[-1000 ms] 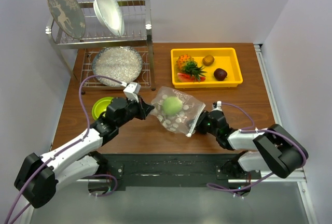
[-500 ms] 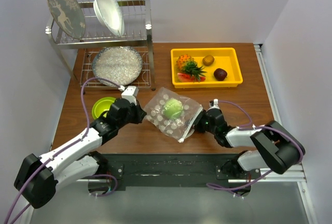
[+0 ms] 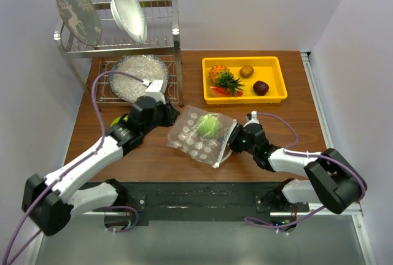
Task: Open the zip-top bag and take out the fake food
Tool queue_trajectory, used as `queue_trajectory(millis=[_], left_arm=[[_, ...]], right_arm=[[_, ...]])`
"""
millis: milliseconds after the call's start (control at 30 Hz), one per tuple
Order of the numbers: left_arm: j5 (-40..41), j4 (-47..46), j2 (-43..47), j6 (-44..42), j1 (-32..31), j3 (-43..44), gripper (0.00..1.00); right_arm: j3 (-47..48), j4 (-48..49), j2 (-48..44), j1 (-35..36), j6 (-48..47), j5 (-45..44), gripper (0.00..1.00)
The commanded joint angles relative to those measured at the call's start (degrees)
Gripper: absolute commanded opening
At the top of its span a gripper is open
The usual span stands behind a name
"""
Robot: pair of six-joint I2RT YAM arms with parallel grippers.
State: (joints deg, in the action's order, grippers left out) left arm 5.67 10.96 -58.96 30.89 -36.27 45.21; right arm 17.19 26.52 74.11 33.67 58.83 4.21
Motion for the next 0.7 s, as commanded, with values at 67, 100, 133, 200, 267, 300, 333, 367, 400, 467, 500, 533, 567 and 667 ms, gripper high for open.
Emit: queue_trajectory(millis=[67,100,133,200,267,300,333,367,400,467,500,533,567,667], left_arm=[[-0.2,-12.5,-15.7,1.8,-4.9,6.7,0.15],[1.4,-13.3,-17.4,2.0,-5.6,8.4,0.14],[2.5,-14.6,-20.6,2.6,-6.5,9.1,0.10],[6.1,-15.9,-23.6,3.4,-6.9,10.3,0.07],[8.9,-17.7,-27.0,3.8,-7.6,10.9,0.06],[12.0,-18.1,-27.9,4.0,-7.7,11.1,0.06],[13.1,-19.0,-29.4,4.3,-7.7,11.0,0.05],[13.9,-19.6,-30.1,4.3,-7.7,10.9,0.05],[14.4,-20.4,-30.7,3.9,-7.6,11.0,0.05],[14.2,-20.9,-33.0,3.6,-7.7,11.8,0.05],[14.0,-21.0,-33.8,3.8,-7.8,12.2,0.05],[14.1,-21.2,-34.6,4.0,-7.8,12.0,0.05],[14.1,-21.7,-34.9,4.2,-7.7,11.8,0.05],[13.5,-23.8,-35.8,4.3,-7.8,10.2,0.05]], right_arm=[[2.0,0.8,1.5,-0.1,-0.5,0.9,0.21],[2.0,0.8,1.4,-0.2,-0.4,0.8,0.22],[1.9,0.9,1.3,-0.1,-0.4,0.8,0.22],[1.8,0.9,1.3,-0.2,-0.3,0.7,0.22],[1.8,1.4,1.6,-0.2,0.0,0.8,0.24],[1.9,1.5,1.8,-0.2,0.1,0.9,0.25],[2.1,1.8,1.9,-0.1,0.2,1.2,0.25],[2.2,2.2,2.3,-0.2,0.3,1.3,0.27],[2.2,2.4,2.3,-0.1,0.4,1.5,0.28],[2.3,3.1,2.1,-0.1,0.5,1.8,0.31],[2.3,3.3,1.8,-0.1,0.5,1.8,0.33],[2.4,3.4,1.7,-0.2,0.6,1.9,0.36],[2.6,3.4,1.0,-0.2,0.6,1.8,0.38],[2.7,3.4,-0.3,-0.2,0.2,1.5,0.46]])
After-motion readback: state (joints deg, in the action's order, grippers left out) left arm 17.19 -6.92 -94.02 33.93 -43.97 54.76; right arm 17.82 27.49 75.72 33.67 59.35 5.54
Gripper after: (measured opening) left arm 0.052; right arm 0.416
